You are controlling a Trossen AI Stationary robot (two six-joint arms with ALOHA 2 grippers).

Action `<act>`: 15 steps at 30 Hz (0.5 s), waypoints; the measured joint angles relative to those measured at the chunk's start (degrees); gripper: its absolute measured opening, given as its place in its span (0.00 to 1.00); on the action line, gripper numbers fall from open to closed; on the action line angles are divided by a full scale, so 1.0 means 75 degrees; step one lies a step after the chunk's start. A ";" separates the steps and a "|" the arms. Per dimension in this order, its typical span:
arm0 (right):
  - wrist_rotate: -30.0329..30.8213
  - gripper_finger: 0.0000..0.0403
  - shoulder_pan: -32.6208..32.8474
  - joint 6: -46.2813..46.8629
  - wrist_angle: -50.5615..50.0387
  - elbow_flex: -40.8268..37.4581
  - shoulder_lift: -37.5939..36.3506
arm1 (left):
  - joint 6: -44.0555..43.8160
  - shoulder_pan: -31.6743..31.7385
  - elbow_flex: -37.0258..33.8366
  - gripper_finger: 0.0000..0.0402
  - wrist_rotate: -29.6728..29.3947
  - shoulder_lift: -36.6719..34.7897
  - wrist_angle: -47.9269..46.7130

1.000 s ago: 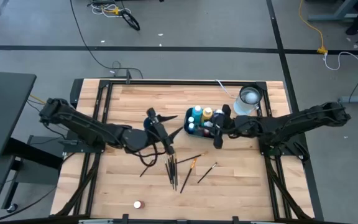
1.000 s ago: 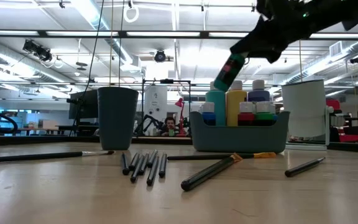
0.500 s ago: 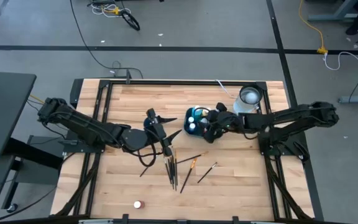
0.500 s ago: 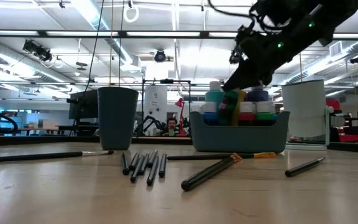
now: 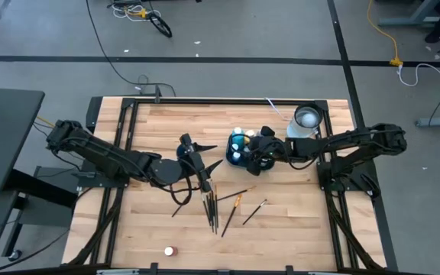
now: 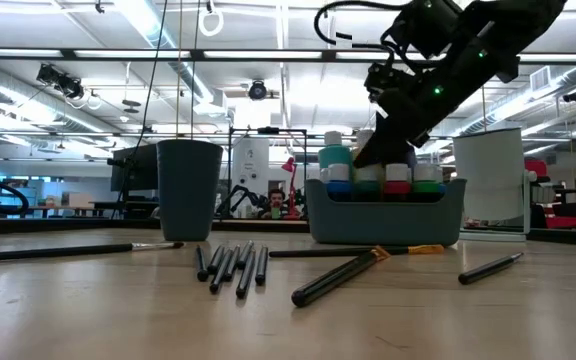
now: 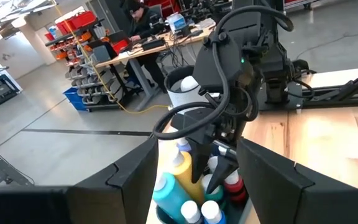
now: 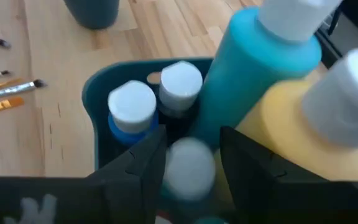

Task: Pick & Place Paint Supplies
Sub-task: Put the small light green paint bottle into the blue bin, then put the small red paint bottle into the blue bin

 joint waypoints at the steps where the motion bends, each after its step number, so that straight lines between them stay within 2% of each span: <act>1: -0.0017 0.38 0.0000 -0.0007 0.0008 -0.0001 0.0000 | -0.0001 0.0000 0.0000 0.56 0.0000 0.0000 -0.0025; 10: -0.0026 0.38 0.0021 -0.0132 0.0038 -0.0001 -0.0013 | 0.0000 0.0000 0.0000 0.56 0.0003 0.0003 -0.0042; 15: 0.0002 0.38 0.0179 -0.0162 -0.0362 -0.0007 -0.0440 | -0.0006 0.0000 0.0000 0.56 0.0003 0.0004 -0.0304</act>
